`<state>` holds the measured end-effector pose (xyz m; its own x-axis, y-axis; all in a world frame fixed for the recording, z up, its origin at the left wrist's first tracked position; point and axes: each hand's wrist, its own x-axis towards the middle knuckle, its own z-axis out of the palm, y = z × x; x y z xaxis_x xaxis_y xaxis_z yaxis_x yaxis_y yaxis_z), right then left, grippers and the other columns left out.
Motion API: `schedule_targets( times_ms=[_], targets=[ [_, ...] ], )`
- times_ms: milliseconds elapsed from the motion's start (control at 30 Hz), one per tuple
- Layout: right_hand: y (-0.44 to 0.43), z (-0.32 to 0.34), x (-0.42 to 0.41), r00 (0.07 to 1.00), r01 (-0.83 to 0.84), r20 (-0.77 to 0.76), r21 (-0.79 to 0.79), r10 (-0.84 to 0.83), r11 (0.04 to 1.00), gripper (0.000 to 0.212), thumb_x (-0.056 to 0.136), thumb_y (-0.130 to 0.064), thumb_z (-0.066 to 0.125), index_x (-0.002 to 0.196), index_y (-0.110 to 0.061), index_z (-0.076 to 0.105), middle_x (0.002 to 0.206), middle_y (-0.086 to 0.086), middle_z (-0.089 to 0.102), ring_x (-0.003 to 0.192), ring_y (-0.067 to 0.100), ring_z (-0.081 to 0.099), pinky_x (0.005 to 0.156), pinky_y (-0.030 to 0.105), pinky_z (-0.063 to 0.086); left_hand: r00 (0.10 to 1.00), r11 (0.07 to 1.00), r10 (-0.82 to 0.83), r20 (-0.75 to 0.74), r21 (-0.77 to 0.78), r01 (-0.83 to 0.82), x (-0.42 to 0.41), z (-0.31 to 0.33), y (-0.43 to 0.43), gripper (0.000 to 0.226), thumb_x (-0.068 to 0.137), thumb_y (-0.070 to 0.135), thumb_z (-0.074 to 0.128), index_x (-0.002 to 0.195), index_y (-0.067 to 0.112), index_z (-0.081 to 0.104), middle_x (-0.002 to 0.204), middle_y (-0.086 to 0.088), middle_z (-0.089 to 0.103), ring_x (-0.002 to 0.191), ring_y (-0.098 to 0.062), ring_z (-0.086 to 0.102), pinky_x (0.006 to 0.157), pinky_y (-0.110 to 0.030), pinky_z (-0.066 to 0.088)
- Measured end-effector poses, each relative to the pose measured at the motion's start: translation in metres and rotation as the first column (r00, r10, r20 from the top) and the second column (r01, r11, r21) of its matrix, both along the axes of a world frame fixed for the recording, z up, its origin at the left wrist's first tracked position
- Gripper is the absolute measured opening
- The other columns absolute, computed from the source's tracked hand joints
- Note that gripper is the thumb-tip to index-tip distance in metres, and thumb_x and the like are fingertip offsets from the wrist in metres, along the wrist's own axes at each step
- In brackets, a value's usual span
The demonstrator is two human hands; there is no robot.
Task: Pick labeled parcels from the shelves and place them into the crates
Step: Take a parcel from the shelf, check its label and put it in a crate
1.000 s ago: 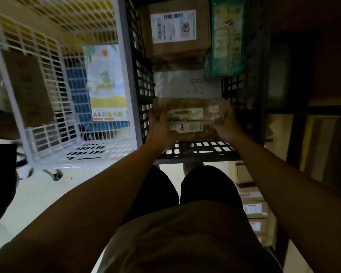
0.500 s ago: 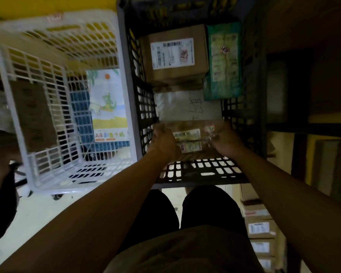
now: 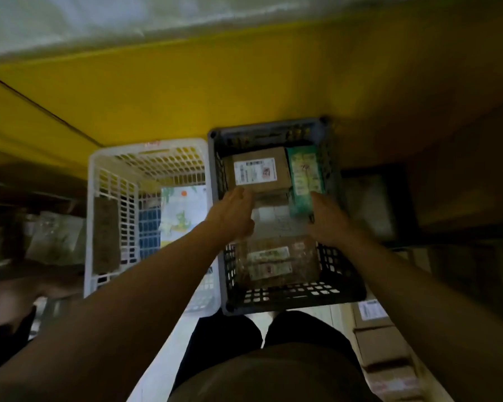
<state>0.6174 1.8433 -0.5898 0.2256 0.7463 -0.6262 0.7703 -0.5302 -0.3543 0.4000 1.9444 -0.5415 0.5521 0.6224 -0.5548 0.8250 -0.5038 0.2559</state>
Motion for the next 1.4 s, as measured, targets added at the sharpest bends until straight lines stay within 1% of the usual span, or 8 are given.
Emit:
schedule_targets(
  times_ms=[133, 367, 500, 733, 933, 1067, 1267, 1400],
  targets=[
    [0.009, 0.056, 0.001, 0.991, -0.078, 0.113, 0.067, 0.070, 0.995, 0.082, 0.098, -0.030, 0.063, 0.160, -0.011, 0.014, 0.161, 0.014, 0.027, 0.144, 0.036, 0.033, 0.114, 0.049, 0.038, 0.995, 0.983, -0.095, -0.010, 0.156, 0.095, -0.006, 0.046, 0.022, 0.077, 0.091, 0.031, 0.068, 0.154, 0.008, 0.030, 0.153, -0.018, 0.036, 0.138, -0.037, 0.040, 0.106, -0.048, 0.045],
    [-0.003, 0.168, -0.008, 0.966, -0.110, 0.253, 0.237, 0.048, 0.965, 0.065, 0.098, -0.034, 0.057, 0.152, -0.012, 0.029, 0.152, 0.011, 0.039, 0.139, 0.031, 0.036, 0.111, 0.046, 0.039, 0.967, 0.918, -0.253, 0.021, 0.322, 0.233, -0.017, 0.138, 0.043, 0.070, 0.096, 0.030, 0.061, 0.154, 0.010, 0.027, 0.156, -0.018, 0.033, 0.141, -0.037, 0.036, 0.109, -0.048, 0.042],
    [-0.037, 0.229, -0.038, 0.955, -0.046, 0.291, 0.302, -0.046, 0.952, 0.062, 0.104, -0.033, 0.052, 0.156, -0.013, 0.025, 0.159, 0.008, 0.034, 0.146, 0.027, 0.029, 0.116, 0.038, 0.030, 0.925, 0.866, -0.380, 0.013, 0.356, 0.351, -0.025, 0.180, 0.036, 0.078, 0.099, 0.031, 0.058, 0.160, 0.012, 0.014, 0.168, -0.015, 0.011, 0.153, -0.034, 0.017, 0.119, -0.050, 0.031],
    [-0.163, 0.257, -0.085, 0.930, 0.131, 0.296, 0.282, -0.216, 0.950, 0.072, 0.104, -0.044, 0.047, 0.162, -0.015, 0.015, 0.167, 0.004, 0.020, 0.154, 0.022, 0.017, 0.125, 0.038, 0.022, 0.790, 0.754, -0.609, 0.075, 0.363, 0.547, -0.001, 0.208, -0.026, 0.073, 0.103, 0.029, 0.051, 0.162, 0.016, 0.009, 0.169, -0.009, 0.006, 0.152, -0.032, 0.019, 0.116, -0.049, 0.035],
    [-0.315, 0.302, -0.110, 0.796, 0.348, 0.369, 0.369, -0.479, 0.862, 0.065, 0.105, -0.039, 0.048, 0.159, -0.013, 0.024, 0.164, 0.008, 0.027, 0.150, 0.022, 0.029, 0.119, 0.019, 0.013, 0.568, 0.547, -0.819, 0.081, 0.407, 0.731, 0.053, 0.249, -0.145, 0.073, 0.103, 0.033, 0.051, 0.161, 0.015, 0.010, 0.169, -0.012, 0.005, 0.155, -0.031, 0.013, 0.122, -0.049, 0.027],
    [-0.437, 0.350, -0.144, 0.611, 0.482, 0.460, 0.429, -0.644, 0.764, 0.067, 0.098, -0.046, 0.050, 0.155, -0.014, 0.032, 0.157, 0.006, 0.038, 0.146, 0.026, 0.035, 0.118, 0.032, 0.031, 0.326, 0.372, -0.928, 0.179, 0.484, 0.792, 0.083, 0.291, -0.253, 0.071, 0.100, 0.031, 0.054, 0.159, 0.017, 0.018, 0.167, -0.008, 0.015, 0.154, -0.027, 0.018, 0.121, -0.046, 0.028],
    [-0.628, 0.394, -0.228, 0.383, 0.628, 0.514, 0.465, -0.768, 0.624, 0.072, 0.101, -0.036, 0.057, 0.159, -0.016, 0.021, 0.163, 0.005, 0.029, 0.152, 0.021, 0.023, 0.119, 0.027, 0.022, -0.055, 0.150, -0.952, 0.300, 0.620, 0.770, 0.064, 0.346, -0.462, 0.075, 0.094, 0.023, 0.059, 0.160, 0.024, 0.023, 0.166, 0.000, 0.021, 0.145, -0.020, 0.035, 0.115, -0.037, 0.037],
    [-0.755, 0.407, -0.301, 0.256, 0.713, 0.558, 0.442, -0.789, 0.544, 0.073, 0.102, -0.043, 0.052, 0.160, -0.016, 0.018, 0.165, 0.005, 0.025, 0.154, 0.023, 0.019, 0.120, 0.035, 0.027, -0.216, -0.002, -0.939, 0.266, 0.628, 0.779, 0.027, 0.359, -0.597, 0.075, 0.096, 0.020, 0.052, 0.162, 0.023, 0.017, 0.169, -0.002, 0.013, 0.153, -0.022, 0.019, 0.123, -0.040, 0.025]
  ],
)
